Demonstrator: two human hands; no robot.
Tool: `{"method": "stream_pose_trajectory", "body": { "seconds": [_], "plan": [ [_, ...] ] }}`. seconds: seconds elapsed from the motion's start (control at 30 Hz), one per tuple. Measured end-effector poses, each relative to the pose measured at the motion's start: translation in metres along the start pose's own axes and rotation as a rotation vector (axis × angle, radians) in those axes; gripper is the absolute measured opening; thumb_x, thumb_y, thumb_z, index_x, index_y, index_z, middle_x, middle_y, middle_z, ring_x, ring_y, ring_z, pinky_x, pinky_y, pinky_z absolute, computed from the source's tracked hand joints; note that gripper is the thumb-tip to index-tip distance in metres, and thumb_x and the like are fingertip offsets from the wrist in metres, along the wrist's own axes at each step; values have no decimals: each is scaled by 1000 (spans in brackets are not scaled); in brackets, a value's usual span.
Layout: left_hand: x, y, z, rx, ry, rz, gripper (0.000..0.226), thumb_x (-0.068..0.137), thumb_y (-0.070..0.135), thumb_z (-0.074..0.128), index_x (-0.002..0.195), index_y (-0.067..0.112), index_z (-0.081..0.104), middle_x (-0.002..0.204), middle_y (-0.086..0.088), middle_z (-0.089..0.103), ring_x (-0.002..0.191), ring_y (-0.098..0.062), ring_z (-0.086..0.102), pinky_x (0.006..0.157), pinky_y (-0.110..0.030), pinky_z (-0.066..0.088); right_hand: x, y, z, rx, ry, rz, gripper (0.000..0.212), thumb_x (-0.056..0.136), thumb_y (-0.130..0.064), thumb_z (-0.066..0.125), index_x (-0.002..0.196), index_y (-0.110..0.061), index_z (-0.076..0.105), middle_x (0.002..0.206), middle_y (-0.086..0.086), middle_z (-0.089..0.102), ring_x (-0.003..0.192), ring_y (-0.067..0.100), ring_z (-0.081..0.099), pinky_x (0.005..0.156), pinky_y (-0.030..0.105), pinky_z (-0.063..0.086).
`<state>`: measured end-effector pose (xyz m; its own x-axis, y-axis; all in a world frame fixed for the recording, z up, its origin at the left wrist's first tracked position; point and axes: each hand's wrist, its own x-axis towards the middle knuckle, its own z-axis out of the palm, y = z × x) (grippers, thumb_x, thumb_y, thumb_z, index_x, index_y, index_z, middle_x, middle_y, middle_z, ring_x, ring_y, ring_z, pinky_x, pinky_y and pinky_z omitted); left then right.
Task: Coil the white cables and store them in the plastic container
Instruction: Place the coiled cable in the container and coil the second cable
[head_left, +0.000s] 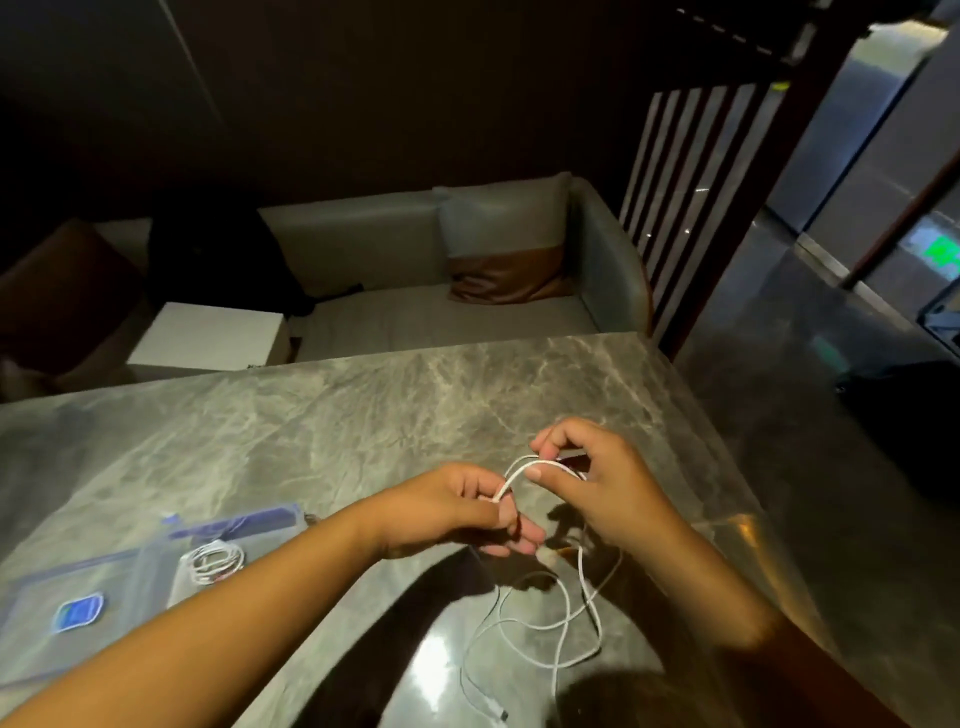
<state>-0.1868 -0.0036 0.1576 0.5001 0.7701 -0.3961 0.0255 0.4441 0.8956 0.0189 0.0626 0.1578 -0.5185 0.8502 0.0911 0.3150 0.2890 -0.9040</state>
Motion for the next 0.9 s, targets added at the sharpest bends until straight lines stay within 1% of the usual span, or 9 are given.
{"method": "stream_pose_trajectory", "body": {
  "seconds": [0.07, 0.17, 0.27, 0.33, 0.43, 0.57, 0.77, 0.83, 0.9],
  "plan": [
    [-24, -3, 5, -111, -37, 7, 24, 101, 6, 47, 116, -6, 61, 130, -27, 60, 124, -42, 57, 108, -46, 45, 1, -19, 10, 2, -46, -47, 16, 79, -19, 79, 78, -25, 64, 99, -11, 67, 97, 9, 65, 89, 34, 53],
    [-56, -5, 12, -244, -67, 45, 36, 102, 2, 41, 135, -7, 49, 139, -28, 53, 131, -42, 50, 109, -47, 41, 3, -48, 26, 39, -131, -85, 15, 78, -19, 78, 79, -26, 64, 98, -9, 68, 94, 12, 67, 87, 38, 56],
    [-87, -4, 17, -377, -87, 99, 43, 101, -3, 37, 144, -2, 40, 145, -28, 47, 136, -44, 43, 110, -50, 39, 6, -76, 42, 57, -196, -80, 10, 78, -26, 75, 80, -27, 65, 89, 1, 71, 79, 21, 69, 75, 47, 58],
    [-108, -1, 19, -425, -81, 138, 46, 100, -4, 35, 145, -1, 39, 146, -29, 45, 136, -46, 41, 110, -51, 39, 8, -93, 51, 73, -238, -85, 11, 82, -20, 75, 81, -21, 65, 76, 6, 69, 63, 23, 64, 62, 45, 55],
    [-140, 4, 19, -408, -53, 169, 44, 101, -3, 34, 144, -3, 40, 144, -31, 45, 135, -46, 43, 110, -49, 40, 7, -122, 65, 42, -280, -160, 12, 82, -15, 76, 80, -17, 65, 71, 10, 63, 60, 15, 54, 59, 38, 48],
    [-179, 8, 15, -352, -75, 160, 43, 102, -1, 34, 145, -3, 37, 147, -29, 43, 138, -43, 41, 115, -53, 32, 0, -166, 81, 14, -337, -247, 13, 81, -15, 78, 80, -13, 65, 75, 15, 64, 63, 21, 55, 62, 43, 50],
    [-218, 17, 20, -201, -79, 196, 45, 102, -3, 33, 146, -3, 35, 148, -29, 42, 139, -41, 40, 117, -57, 24, -17, -215, 95, -85, -324, -341, 15, 80, -19, 78, 77, -18, 63, 67, 0, 61, 59, 9, 48, 58, 30, 43],
    [-226, 22, 26, -235, -86, 246, 46, 100, -5, 32, 146, -5, 33, 146, -31, 42, 138, -43, 40, 117, -57, 25, -23, -230, 96, -111, -294, -379, 14, 81, -18, 77, 78, -18, 63, 67, -1, 61, 59, 12, 51, 58, 32, 45],
    [-232, 27, 30, -236, -85, 296, 47, 99, -6, 33, 146, -3, 35, 145, -31, 44, 138, -43, 41, 116, -56, 28, -27, -243, 96, -142, -274, -414, 13, 82, -19, 76, 79, -18, 63, 71, 3, 63, 63, 22, 57, 61, 40, 50]
  ]
}}
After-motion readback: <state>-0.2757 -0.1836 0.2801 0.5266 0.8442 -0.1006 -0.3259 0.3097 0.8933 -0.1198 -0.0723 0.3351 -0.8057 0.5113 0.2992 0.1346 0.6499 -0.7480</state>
